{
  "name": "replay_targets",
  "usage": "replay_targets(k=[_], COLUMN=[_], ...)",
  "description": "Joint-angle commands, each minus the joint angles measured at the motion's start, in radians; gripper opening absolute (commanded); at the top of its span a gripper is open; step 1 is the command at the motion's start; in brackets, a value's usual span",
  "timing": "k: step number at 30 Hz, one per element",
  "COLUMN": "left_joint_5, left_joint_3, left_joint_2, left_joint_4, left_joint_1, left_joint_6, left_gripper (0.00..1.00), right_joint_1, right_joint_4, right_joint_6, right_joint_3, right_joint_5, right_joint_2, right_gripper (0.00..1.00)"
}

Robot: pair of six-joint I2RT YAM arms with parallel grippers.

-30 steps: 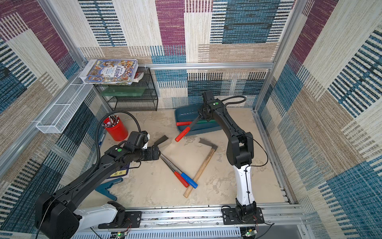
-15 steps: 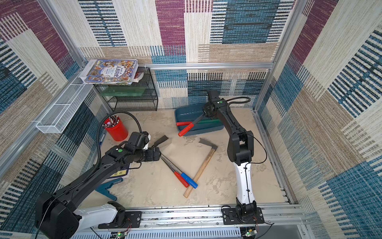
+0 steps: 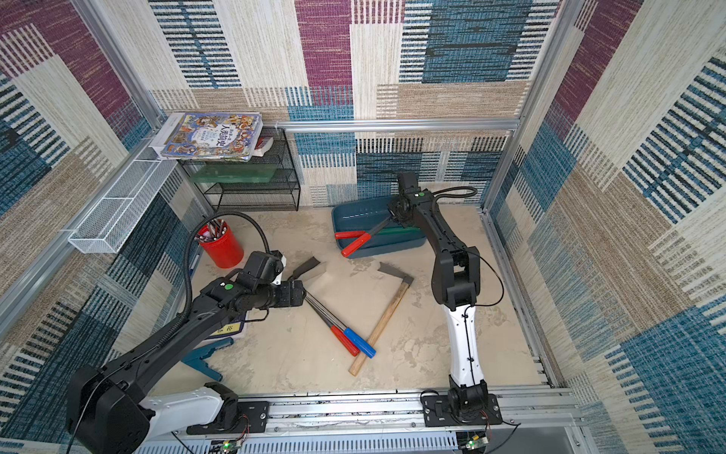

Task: Put the small hoe into the storage box
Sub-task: Place the hoe in the storage box.

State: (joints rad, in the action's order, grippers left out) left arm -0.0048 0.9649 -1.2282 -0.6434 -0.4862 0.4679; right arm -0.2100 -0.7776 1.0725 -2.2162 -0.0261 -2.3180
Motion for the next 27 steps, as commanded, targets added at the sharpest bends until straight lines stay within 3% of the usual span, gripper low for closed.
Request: replay_targets(k=[1, 27], left_joint_5=[-0.018, -0.027], left_joint_3=[0.006, -0.006], left_joint_2=[0.003, 0.003], left_joint_4=[-0.004, -0.006], left_joint_1=[0.0, 0.0], left_joint_6=[0.0, -0.001], left_gripper=[0.96, 0.97], right_joint_1=[0.0, 0.011], right_joint_4=[0.072, 0.122], right_joint_6=[0.009, 0.001], right_joint_3=[-0.014, -0.086], right_joint_5=[0.007, 0.0], right_joint_2=[-0.006, -0.087], right_gripper=[0.0, 0.02])
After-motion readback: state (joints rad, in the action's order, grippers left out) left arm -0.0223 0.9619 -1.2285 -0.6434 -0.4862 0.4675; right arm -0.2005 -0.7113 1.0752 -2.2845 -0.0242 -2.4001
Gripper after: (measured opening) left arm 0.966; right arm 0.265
